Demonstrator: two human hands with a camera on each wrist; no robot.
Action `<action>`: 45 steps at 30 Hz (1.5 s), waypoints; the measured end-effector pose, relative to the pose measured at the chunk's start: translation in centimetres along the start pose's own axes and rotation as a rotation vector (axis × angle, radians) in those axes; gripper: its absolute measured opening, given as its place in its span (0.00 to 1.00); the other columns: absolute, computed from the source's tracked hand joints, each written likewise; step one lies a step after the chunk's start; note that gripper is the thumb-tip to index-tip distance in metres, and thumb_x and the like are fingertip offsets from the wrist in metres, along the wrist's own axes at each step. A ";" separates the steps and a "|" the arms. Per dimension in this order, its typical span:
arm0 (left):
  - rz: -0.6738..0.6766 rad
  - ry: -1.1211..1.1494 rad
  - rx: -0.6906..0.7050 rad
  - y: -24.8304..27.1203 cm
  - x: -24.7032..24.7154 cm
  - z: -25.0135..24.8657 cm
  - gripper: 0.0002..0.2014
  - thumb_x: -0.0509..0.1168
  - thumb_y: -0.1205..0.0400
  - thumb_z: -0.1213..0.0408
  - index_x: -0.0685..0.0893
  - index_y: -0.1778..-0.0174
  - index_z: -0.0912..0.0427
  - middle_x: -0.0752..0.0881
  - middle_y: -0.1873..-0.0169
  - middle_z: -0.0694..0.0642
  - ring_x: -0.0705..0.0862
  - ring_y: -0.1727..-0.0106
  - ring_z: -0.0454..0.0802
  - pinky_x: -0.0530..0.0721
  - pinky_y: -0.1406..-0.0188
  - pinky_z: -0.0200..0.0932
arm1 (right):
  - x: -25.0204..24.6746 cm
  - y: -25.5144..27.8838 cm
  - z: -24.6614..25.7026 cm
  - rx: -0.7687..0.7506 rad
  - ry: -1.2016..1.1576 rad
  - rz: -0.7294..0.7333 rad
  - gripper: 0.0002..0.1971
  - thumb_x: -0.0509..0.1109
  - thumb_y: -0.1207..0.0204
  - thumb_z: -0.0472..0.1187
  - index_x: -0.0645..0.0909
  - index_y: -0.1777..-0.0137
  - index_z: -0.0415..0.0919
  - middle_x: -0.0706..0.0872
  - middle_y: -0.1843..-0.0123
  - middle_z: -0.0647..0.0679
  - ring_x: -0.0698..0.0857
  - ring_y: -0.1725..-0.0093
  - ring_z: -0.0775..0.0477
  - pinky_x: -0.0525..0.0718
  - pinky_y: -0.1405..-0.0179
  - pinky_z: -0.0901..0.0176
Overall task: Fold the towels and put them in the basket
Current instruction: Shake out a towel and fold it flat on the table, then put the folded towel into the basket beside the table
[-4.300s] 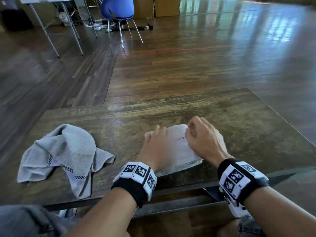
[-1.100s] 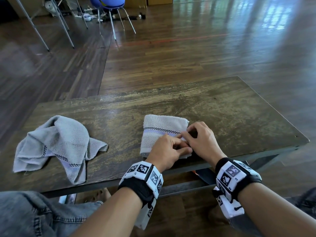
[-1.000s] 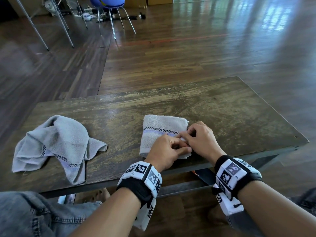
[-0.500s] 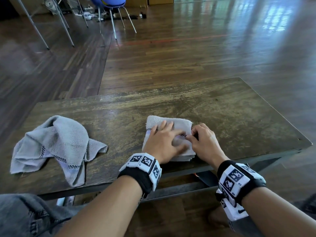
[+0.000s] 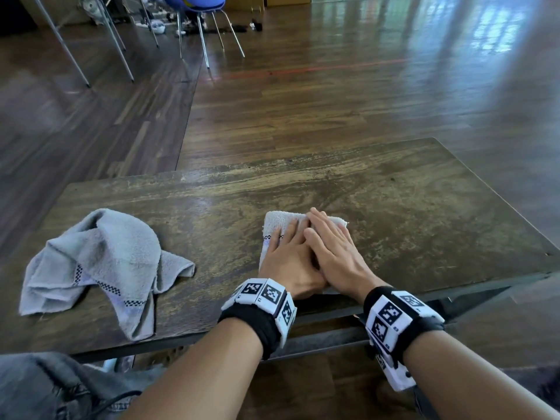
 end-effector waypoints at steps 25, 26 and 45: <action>0.049 0.074 -0.233 0.4 -0.8 4.6 0.30 0.35 0.10 0.42 0.34 0.13 0.42 0.28 0.16 0.39 0.27 0.16 0.41 0.30 0.16 0.61 | 0.8 0.7 -2.4 0.229 0.353 0.004 0.46 0.36 0.21 0.72 0.30 0.12 0.43 0.25 0.12 0.50 0.26 0.15 0.55 0.23 0.18 0.46; 0.060 0.089 -0.256 0.4 -0.8 4.8 0.30 0.34 0.10 0.42 0.33 0.13 0.42 0.28 0.16 0.39 0.28 0.15 0.43 0.29 0.16 0.61 | 0.6 0.8 -2.5 0.249 0.364 0.005 0.46 0.37 0.21 0.72 0.29 0.12 0.43 0.25 0.12 0.48 0.26 0.14 0.53 0.24 0.18 0.45; -0.248 0.609 -0.364 3.0 -9.2 2.4 0.10 0.71 0.26 0.57 0.80 0.64 0.61 0.84 0.67 0.55 0.84 0.64 0.55 0.82 0.61 0.50 | -1.4 2.5 0.0 0.481 -0.101 -0.025 0.43 0.41 0.16 0.68 0.30 0.12 0.43 0.45 0.09 0.42 0.43 0.10 0.42 0.36 0.14 0.38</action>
Point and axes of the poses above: each hand's wrist, its own y-axis away from the middle knuckle, its own x-axis out of the palm, z = x × y, the point moved 6 cm from there along -y, towards the middle knuckle
